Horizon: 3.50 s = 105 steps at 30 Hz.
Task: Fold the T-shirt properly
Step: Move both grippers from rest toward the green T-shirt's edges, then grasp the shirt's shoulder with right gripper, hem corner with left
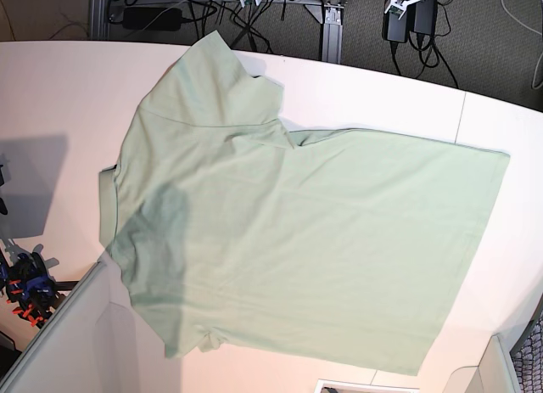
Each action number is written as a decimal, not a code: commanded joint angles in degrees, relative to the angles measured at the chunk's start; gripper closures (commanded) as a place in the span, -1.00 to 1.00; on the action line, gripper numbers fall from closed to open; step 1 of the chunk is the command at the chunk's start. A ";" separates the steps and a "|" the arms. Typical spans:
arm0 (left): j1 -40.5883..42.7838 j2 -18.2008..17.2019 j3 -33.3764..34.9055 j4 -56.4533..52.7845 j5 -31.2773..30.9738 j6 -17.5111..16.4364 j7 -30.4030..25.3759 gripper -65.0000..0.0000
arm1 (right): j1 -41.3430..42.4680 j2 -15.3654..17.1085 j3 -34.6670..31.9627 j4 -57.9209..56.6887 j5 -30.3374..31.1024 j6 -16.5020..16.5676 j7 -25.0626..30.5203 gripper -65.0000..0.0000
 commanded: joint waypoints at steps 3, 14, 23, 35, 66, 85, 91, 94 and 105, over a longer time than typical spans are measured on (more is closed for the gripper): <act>0.17 0.13 0.09 0.24 -0.09 -1.05 -0.37 0.62 | -0.20 0.26 0.13 0.22 0.26 -0.20 0.90 0.55; 0.17 0.13 0.09 0.24 -7.06 -8.22 -0.37 0.62 | -0.35 0.26 0.13 0.22 0.28 -0.20 0.87 0.55; 0.02 0.13 0.09 0.37 -7.04 -1.86 -0.44 0.62 | -0.35 0.26 0.13 0.22 0.28 -0.22 0.87 0.55; 0.02 0.13 0.09 0.37 -7.02 -1.86 -0.61 0.62 | -0.35 0.26 0.13 1.73 0.28 -0.22 0.87 0.55; 31.61 -9.18 -8.85 58.75 -7.28 -16.79 8.15 0.62 | -36.68 15.80 0.09 46.86 24.06 12.28 -5.40 0.55; 42.77 -15.28 -21.31 87.27 -10.91 -22.01 14.01 0.62 | -44.57 18.95 18.21 89.88 45.92 12.26 -27.12 0.11; 42.77 -17.42 -21.33 87.27 -11.74 -22.01 14.05 0.62 | -34.45 16.13 19.06 89.09 47.82 11.58 -32.30 -0.07; 42.75 -18.62 -21.33 87.27 -11.78 -22.03 14.27 0.61 | -29.88 14.47 19.06 85.81 46.14 10.34 -32.44 -0.07; 41.75 -22.62 -26.80 87.91 -16.68 -21.97 14.43 0.61 | -25.59 8.00 18.91 78.71 47.84 10.36 -35.65 -0.07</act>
